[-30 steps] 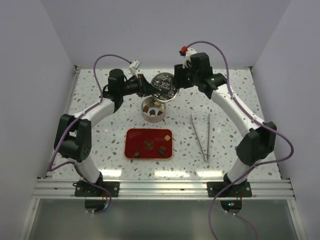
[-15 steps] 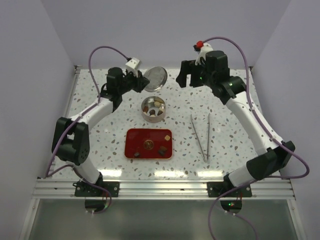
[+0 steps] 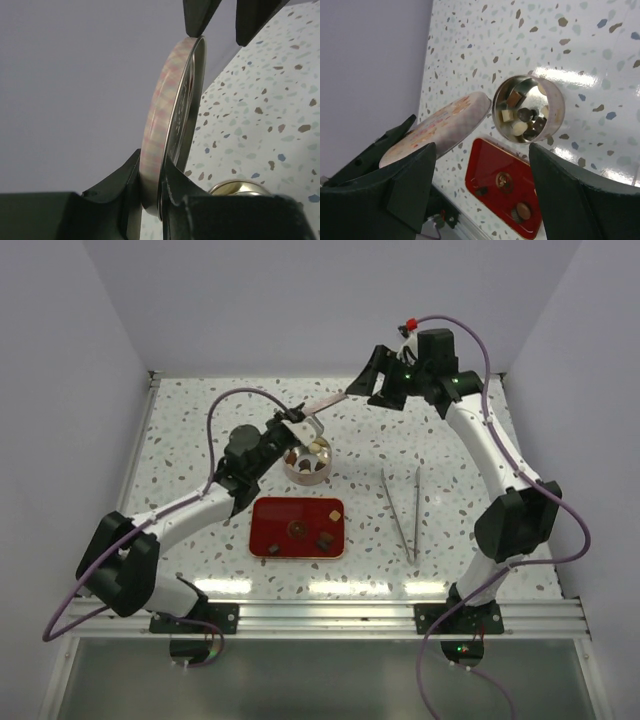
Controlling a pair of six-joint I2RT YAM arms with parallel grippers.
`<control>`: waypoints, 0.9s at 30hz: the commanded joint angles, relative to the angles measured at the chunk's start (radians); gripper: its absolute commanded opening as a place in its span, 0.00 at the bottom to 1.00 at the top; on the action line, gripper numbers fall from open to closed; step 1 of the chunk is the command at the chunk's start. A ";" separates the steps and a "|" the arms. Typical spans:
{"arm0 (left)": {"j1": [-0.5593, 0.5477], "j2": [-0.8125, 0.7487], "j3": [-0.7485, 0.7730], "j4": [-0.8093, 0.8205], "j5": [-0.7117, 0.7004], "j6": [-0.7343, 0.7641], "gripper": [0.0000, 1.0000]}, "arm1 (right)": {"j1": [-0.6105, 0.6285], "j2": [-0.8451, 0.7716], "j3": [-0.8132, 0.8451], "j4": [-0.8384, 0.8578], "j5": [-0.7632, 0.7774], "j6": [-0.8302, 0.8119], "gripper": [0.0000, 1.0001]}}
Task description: Pack the chocolate
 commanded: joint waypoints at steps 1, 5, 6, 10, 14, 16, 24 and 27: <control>-0.071 -0.012 -0.040 0.170 -0.176 0.241 0.00 | -0.004 -0.003 0.073 -0.032 -0.115 0.080 0.78; -0.131 0.019 -0.101 0.319 -0.276 0.409 0.00 | -0.006 0.006 0.075 -0.101 -0.151 0.086 0.78; -0.143 0.026 -0.104 0.336 -0.291 0.425 0.00 | -0.008 0.003 0.070 -0.107 -0.155 0.088 0.77; -0.168 0.045 -0.155 0.474 -0.319 0.485 0.00 | -0.008 -0.006 0.038 -0.118 -0.142 0.088 0.77; -0.191 0.083 -0.169 0.572 -0.345 0.554 0.00 | -0.008 -0.017 -0.037 -0.075 -0.153 0.115 0.75; -0.208 0.099 -0.181 0.626 -0.350 0.588 0.00 | -0.006 -0.026 -0.077 -0.048 -0.156 0.124 0.75; -0.260 0.140 -0.179 0.674 -0.360 0.646 0.00 | -0.004 -0.041 -0.189 0.179 -0.205 0.252 0.75; -0.262 0.151 -0.182 0.681 -0.380 0.652 0.00 | -0.006 -0.054 -0.191 0.181 -0.204 0.244 0.75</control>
